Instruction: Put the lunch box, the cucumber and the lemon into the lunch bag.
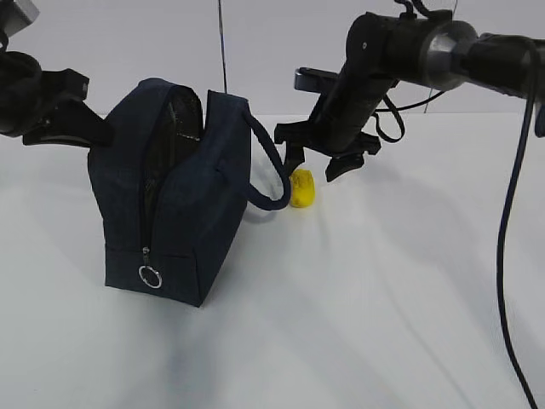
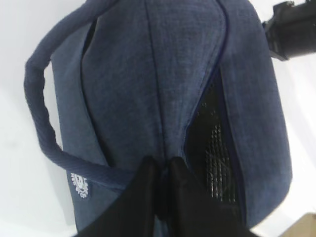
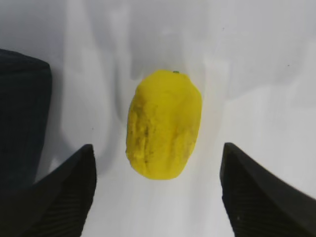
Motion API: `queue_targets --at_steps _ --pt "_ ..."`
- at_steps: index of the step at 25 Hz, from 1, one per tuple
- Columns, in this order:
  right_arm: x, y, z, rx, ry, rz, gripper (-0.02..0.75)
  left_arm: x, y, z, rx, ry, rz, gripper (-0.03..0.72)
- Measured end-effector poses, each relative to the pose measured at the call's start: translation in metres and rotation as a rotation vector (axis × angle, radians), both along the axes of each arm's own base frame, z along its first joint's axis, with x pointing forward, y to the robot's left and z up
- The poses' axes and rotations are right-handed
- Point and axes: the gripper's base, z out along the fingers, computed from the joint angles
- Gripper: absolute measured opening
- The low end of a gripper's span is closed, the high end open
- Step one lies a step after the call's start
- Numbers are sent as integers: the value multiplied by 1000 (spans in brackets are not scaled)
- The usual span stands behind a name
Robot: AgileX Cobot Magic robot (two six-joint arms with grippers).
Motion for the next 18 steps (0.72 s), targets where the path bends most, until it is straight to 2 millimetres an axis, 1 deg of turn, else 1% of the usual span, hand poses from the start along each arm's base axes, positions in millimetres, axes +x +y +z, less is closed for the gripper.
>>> queue_targets --at_steps 6,10,13,18 --pt "4 1 -1 12 -33 -23 580 -7 -5 -2 -5 25 -126 17" --pt "5 1 -3 14 -36 -29 580 -6 -8 -8 -24 46 -163 17" --pt "5 1 -9 11 -25 -31 580 -6 -10 -8 -54 45 -164 17" --pt "6 1 -18 3 -11 -31 580 0 -10 -5 -94 12 -101 17"
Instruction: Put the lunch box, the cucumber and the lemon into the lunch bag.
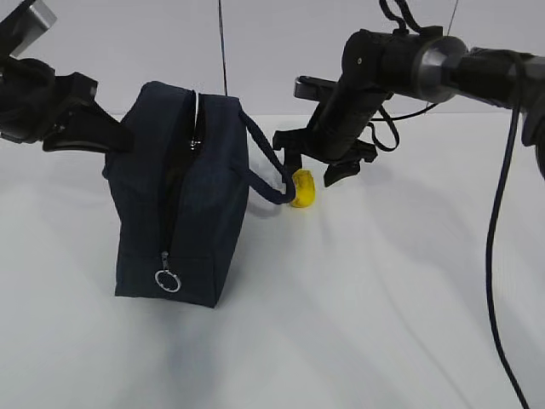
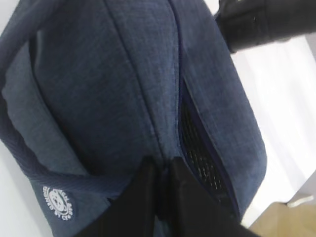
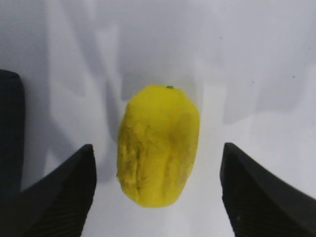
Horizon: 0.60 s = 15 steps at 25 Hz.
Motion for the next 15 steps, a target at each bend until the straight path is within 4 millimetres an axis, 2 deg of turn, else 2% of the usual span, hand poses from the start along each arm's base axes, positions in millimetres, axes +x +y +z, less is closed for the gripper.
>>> queue_targets --at_steps 15 --pt "4 1 -16 1 -7 -10 576 3 0 1 -15 -13 36 17"
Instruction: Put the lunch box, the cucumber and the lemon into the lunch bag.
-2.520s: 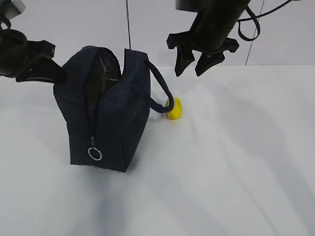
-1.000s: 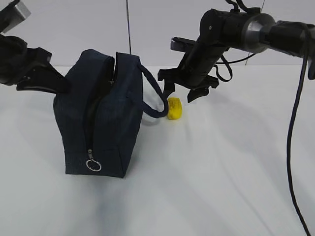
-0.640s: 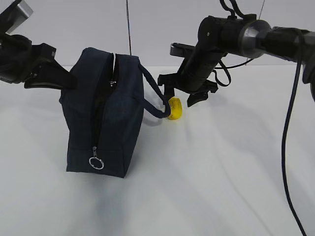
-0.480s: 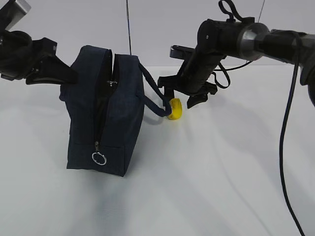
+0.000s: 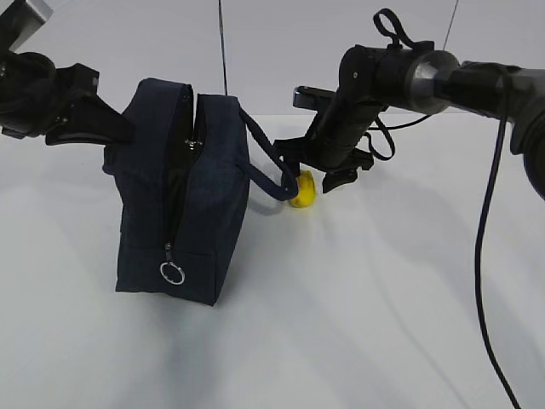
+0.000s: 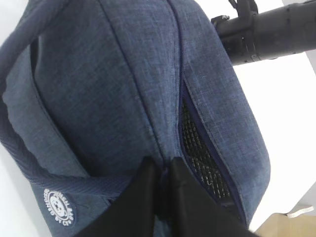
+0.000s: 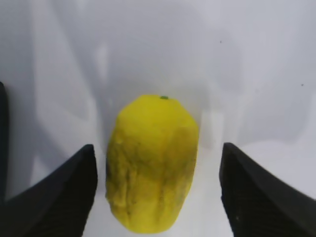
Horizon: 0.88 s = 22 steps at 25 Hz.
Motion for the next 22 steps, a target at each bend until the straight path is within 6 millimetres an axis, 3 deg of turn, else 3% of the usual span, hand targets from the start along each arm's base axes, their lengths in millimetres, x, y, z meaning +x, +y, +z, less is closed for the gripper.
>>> queue_targets --at_steps 10,22 --pt "0 0 0 1 1 -1 440 0 0 0 -3 -2 6 17" --pt "0 0 0 3 1 -1 401 1 0 0 -5 -2 7 17"
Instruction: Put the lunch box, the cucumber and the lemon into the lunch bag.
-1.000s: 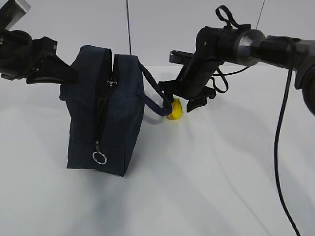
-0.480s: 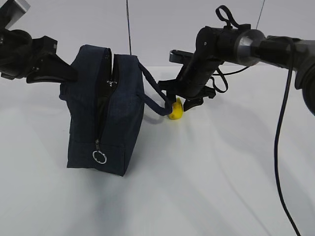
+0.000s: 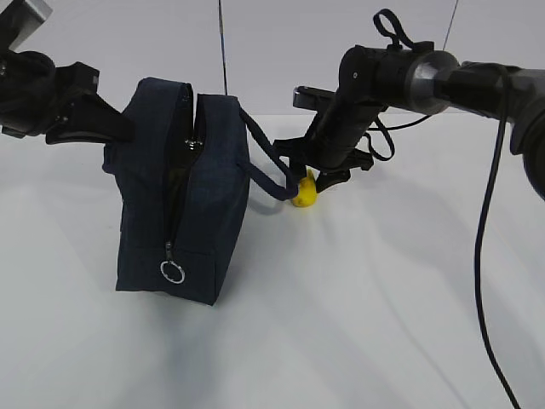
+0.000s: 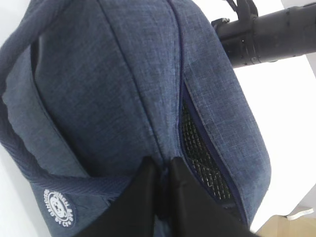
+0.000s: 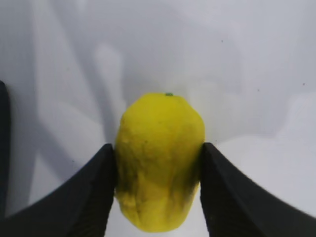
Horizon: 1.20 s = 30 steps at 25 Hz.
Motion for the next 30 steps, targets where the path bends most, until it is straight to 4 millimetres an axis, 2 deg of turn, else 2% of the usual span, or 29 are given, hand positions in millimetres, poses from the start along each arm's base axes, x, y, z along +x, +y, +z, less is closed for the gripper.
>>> queue_targets --at_steps 6,15,21,25,30 --pt "-1 0 4 -6 25 10 393 0 0 0 0 0 0 17" --pt "-5 -2 38 -57 88 61 391 0 0 0 0 -1 1 17" --pt "-7 -3 50 -67 91 90 391 0 0 0 0 -1 1 17" --pt "-12 -5 83 -51 32 96 391 0 0 0 1 -1 2 17" --pt "-25 -8 134 -9 -59 113 391 0 0 0 1 -1 2 17"
